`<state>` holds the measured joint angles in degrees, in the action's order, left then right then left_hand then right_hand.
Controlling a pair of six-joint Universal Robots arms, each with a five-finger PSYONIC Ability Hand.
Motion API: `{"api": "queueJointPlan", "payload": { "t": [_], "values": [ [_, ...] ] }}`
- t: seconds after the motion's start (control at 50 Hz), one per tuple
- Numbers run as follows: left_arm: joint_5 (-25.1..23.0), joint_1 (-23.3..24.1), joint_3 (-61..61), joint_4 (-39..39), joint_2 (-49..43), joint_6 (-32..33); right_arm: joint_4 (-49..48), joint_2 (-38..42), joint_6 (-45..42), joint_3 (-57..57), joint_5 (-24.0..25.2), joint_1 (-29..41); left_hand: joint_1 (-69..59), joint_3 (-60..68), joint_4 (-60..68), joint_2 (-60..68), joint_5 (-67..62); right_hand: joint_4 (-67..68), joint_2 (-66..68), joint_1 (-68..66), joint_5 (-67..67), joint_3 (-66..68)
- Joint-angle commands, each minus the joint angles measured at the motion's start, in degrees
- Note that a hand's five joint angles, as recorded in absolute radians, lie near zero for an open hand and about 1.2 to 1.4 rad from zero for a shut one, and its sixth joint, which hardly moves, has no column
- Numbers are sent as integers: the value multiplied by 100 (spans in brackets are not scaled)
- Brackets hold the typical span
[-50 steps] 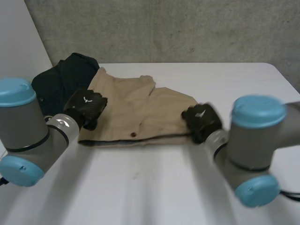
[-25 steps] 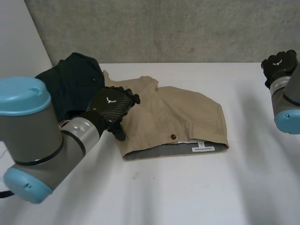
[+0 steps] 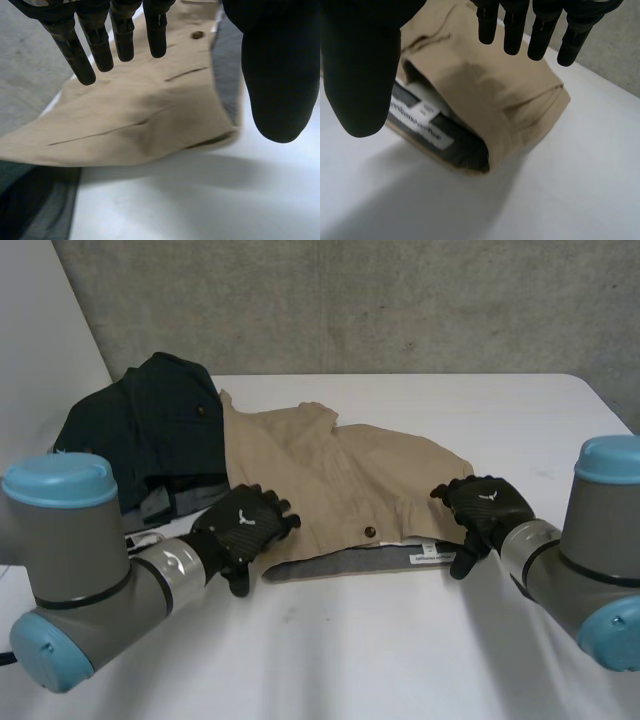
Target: Fold the laundry.
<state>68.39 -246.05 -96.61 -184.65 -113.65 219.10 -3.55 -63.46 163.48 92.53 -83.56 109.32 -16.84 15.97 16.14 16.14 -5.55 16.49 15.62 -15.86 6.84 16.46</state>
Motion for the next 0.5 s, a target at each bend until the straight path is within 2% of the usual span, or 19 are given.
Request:
{"api": "queueJointPlan", "payload": {
  "t": [0.02, 0.08, 0.14, 0.22, 0.3, 0.32, 0.42, 0.48, 0.5],
  "values": [
    [-28, -5, 71, -150, -280, 212, -576, 430, -237, -59, -379, -16, -279, 366, 348, 348, -408, 988, 1075, -1051, 953, 991],
    [-28, 21, 177, -246, -386, 238, -700, 527, -387, -77, -459, -16, -597, 684, 667, 667, -726, 1762, 1849, -1825, 1727, 1765],
    [7, 13, 282, -466, -614, 247, -849, 563, -615, -42, -529, -16, -1473, 1559, 1542, 1542, -1601, 3207, 3294, -3270, 3172, 3210],
    [288, 57, 406, -747, -860, 256, -1174, 519, -686, 37, -591, -60, -2784, 2871, 2853, 2853, -2912, 6248, 6335, -6311, 6213, 6251],
    [543, 188, 537, -853, -966, 352, -1315, 466, -712, 64, -679, -77, -5253, 5340, 5322, 5322, -5382, 6351, 6438, -6414, 6316, 6354],
    [570, 232, 581, -853, -1009, 379, -1289, 457, -712, 3, -705, -69, -6306, 6393, 6375, 6375, -6435, 6351, 6438, -6414, 6316, 6354],
    [588, 452, 739, -827, -1019, 309, -1298, 413, -896, -279, -714, -95, -6316, 6403, 6386, 6386, -6445, 6351, 6438, -6414, 6316, 6354],
    [605, 698, 845, -836, -966, 239, -1298, 492, -1186, -761, -714, -104, -6316, 6403, 6386, 6386, -6445, 6351, 6438, -6414, 6316, 6354],
    [649, 959, 950, -836, -905, 3, -1324, 518, -1352, -1076, -723, -121, -6316, 6403, 6386, 6386, -6445, 6351, 6438, -6414, 6316, 6354]
  ]
}}
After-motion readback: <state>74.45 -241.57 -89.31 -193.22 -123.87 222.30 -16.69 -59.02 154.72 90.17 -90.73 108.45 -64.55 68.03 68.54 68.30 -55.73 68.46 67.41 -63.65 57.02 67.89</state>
